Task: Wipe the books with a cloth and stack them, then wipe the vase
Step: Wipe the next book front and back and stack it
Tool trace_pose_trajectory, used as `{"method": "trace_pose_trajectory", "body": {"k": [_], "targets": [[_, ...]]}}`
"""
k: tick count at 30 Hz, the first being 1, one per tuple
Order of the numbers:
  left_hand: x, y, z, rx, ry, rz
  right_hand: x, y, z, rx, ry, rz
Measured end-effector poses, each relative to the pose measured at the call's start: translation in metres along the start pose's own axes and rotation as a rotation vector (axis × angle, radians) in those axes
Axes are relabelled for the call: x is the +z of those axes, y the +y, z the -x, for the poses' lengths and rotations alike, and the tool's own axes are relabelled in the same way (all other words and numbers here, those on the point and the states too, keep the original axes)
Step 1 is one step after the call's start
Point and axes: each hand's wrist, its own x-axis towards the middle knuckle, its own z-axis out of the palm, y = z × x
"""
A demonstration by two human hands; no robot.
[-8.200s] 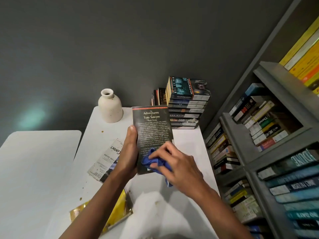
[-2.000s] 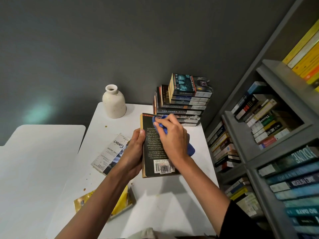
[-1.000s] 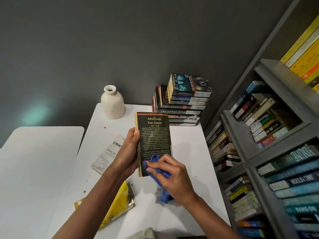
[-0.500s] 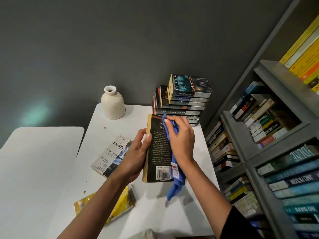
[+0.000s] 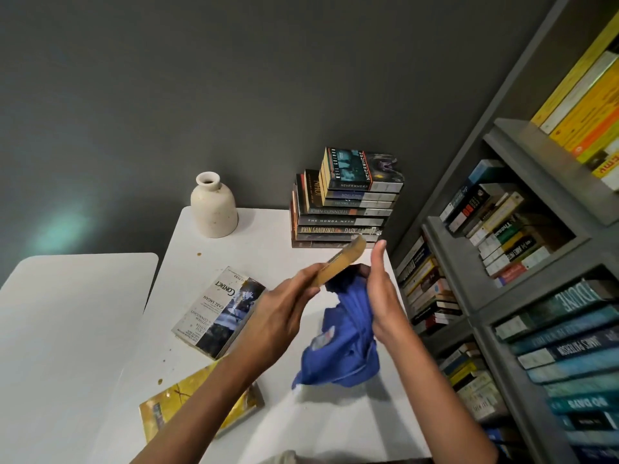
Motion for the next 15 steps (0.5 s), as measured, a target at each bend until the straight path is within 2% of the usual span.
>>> {"method": "trace_pose_trajectory", "body": {"k": [2,6,11,15], "targets": [[0.000,0.002,-0.001,-0.052,0.064,0.085,-0.015,0.003,-0.003,-0.075,-0.112,-0.032],[-0.001,0.005,-0.006,-0.203,0.138,0.330,-0.022,0.020,0.002,-0.224,-0.363,0.050],[-0.005,-0.009,-0.009,-0.313,0.175,0.379,-0.020,0.019,0.009,-0.343,-0.210,-0.003],[-0.004,-0.017,-0.012,-0.494,0.238,0.232,-0.021,0.014,0.007,-0.559,0.027,0.163]]}}
